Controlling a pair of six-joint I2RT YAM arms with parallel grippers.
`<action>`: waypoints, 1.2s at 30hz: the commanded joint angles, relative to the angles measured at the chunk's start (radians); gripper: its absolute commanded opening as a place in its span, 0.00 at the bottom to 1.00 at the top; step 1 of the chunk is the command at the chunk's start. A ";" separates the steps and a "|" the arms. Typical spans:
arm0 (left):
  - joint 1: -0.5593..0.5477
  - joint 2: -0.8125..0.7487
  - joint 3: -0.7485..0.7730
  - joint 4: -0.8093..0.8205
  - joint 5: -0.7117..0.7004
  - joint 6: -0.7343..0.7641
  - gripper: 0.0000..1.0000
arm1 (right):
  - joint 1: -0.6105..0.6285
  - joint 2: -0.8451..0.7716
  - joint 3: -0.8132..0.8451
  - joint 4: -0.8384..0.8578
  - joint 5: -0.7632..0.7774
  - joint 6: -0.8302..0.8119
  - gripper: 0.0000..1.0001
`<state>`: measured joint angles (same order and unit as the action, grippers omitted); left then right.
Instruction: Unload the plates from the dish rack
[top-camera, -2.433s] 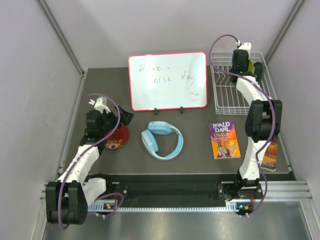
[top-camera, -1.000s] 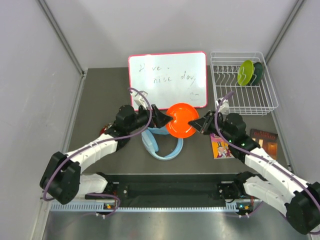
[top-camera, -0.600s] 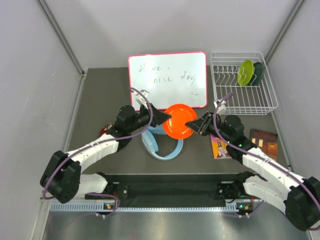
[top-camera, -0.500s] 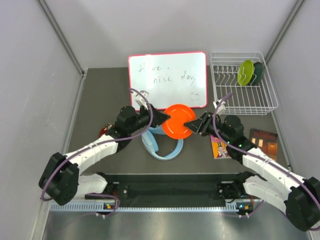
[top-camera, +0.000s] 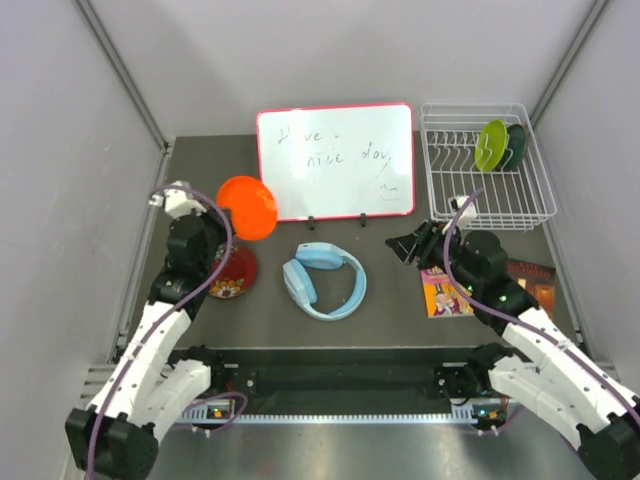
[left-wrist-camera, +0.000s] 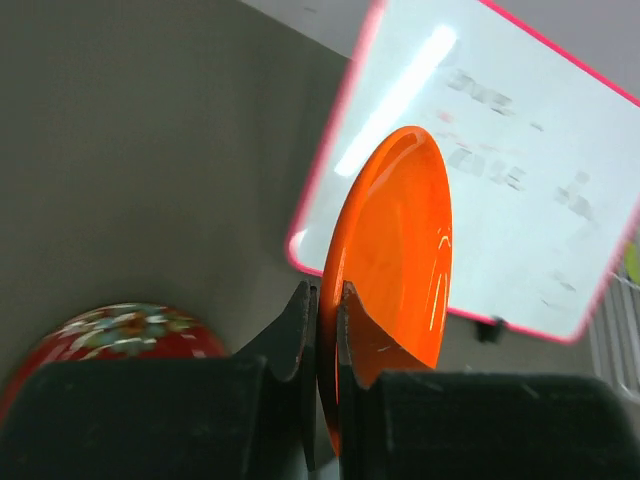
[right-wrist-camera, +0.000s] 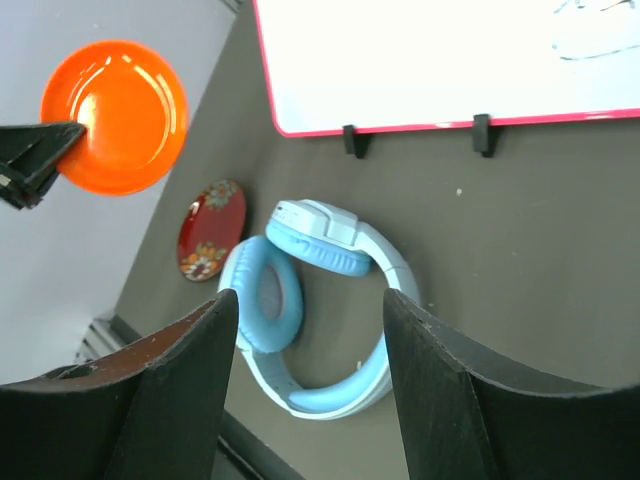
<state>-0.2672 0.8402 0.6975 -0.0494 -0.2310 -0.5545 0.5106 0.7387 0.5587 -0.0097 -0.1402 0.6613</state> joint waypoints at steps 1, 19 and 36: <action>0.143 -0.061 -0.081 -0.130 -0.071 -0.041 0.00 | -0.012 -0.016 0.079 -0.084 0.044 -0.072 0.60; 0.191 -0.223 -0.303 -0.239 -0.232 -0.199 0.00 | -0.024 -0.061 0.075 -0.161 0.076 -0.104 0.61; 0.191 -0.202 -0.383 -0.196 -0.226 -0.220 0.12 | -0.040 -0.016 0.099 -0.161 0.070 -0.134 0.62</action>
<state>-0.0807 0.6155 0.3244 -0.3061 -0.4725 -0.7681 0.4847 0.7216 0.6044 -0.1825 -0.0761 0.5518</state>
